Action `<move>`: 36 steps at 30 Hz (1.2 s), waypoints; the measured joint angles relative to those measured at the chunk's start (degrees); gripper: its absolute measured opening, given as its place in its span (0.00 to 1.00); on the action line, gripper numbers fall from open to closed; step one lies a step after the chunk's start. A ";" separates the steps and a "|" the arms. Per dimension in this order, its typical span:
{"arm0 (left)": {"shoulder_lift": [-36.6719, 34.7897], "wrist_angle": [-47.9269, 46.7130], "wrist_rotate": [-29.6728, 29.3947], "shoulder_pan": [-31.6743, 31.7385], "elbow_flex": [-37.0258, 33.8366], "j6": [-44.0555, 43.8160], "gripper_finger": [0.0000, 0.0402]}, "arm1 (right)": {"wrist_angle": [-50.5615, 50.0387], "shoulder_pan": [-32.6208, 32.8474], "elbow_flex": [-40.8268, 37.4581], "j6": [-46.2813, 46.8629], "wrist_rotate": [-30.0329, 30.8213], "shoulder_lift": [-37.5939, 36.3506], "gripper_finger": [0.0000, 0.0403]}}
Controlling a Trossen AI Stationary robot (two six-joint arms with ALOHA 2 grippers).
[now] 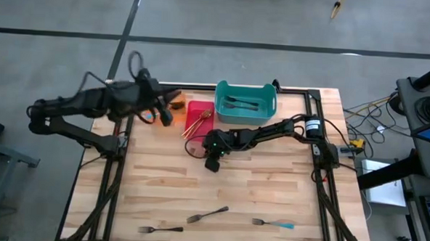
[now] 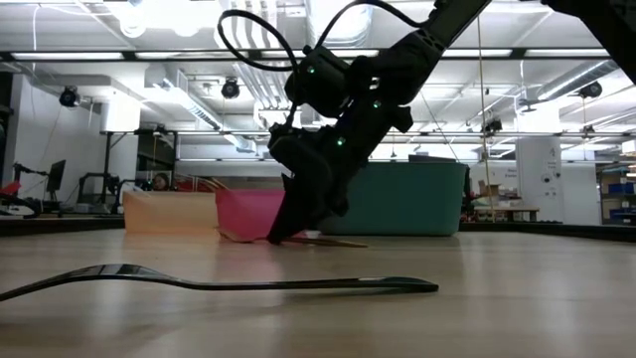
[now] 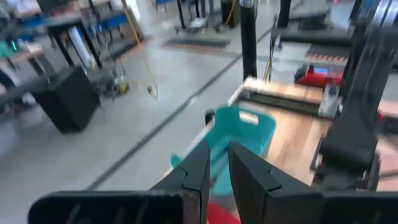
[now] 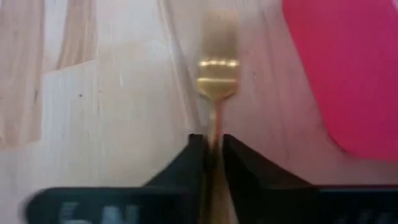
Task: Sort silverware by color (type)
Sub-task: Put the gold fork into the red bin
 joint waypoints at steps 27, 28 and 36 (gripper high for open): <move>-1.83 4.53 2.54 -0.09 -1.66 -8.48 0.10 | -7.34 -3.08 -0.11 19.78 29.22 -38.03 0.03; -1.87 7.99 2.58 -0.09 -3.06 -9.02 0.10 | -5.97 -3.65 -0.13 17.45 30.64 -38.49 0.03; 0.90 40.88 1.26 1.26 -16.61 -9.49 0.10 | 9.28 -6.54 -0.31 -6.12 32.46 -40.60 0.03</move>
